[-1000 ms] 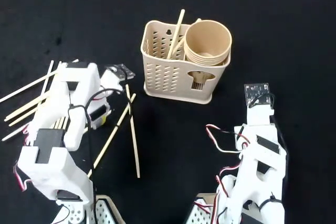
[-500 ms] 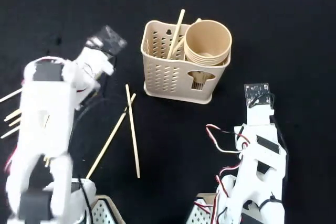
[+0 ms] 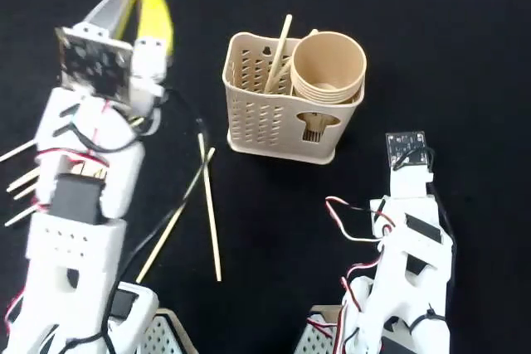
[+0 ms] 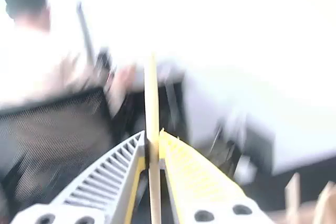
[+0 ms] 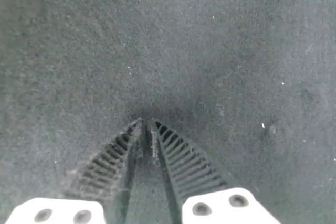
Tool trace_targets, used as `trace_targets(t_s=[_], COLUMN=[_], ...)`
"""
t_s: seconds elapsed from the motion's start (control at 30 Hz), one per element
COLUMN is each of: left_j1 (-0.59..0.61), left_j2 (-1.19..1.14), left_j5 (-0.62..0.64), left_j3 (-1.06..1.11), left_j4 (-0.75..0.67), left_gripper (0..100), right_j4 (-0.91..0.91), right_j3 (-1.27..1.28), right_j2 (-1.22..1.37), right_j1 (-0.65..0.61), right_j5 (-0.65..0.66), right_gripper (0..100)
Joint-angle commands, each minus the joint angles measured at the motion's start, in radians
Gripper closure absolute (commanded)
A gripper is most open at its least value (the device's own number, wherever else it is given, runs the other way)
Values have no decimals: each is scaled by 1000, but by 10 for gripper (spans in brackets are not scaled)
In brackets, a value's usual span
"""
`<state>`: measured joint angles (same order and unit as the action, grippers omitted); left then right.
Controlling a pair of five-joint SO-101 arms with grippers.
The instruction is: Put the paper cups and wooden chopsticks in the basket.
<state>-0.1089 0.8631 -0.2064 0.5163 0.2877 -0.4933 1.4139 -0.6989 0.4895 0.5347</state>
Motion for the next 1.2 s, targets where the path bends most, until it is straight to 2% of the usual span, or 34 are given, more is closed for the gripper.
trace_targets(t_s=[0.0, 0.13, 0.27, 0.5, 0.63, 0.73, 0.97, 1.17], left_j1=[-157, -251, -292, -283, -252, -248, -251, -180], left_j2=[-25, -77, -140, -305, -391, -427, -416, -365], left_j5=[37, 38, 38, 124, 137, 133, 157, 170], left_j3=[-35, -133, -162, -94, -93, -84, -110, -354], left_j4=[-193, -138, -86, -87, -114, -81, 236, 740], left_gripper=[971, 971, 971, 971, 971, 970, 819, 815], right_j4=[12, 12, 12, 12, 12, 12, 12, 20], right_j3=[-16, -16, -16, -16, -16, -16, -16, -15], right_j2=[-21, -21, -21, -21, -21, -21, -21, -21], right_j1=[6, 6, 6, 6, 6, 6, 6, 6], right_j5=[-11, -11, -11, -11, -11, -11, -11, -11], right_gripper=[980, 980, 980, 980, 980, 980, 980, 980])
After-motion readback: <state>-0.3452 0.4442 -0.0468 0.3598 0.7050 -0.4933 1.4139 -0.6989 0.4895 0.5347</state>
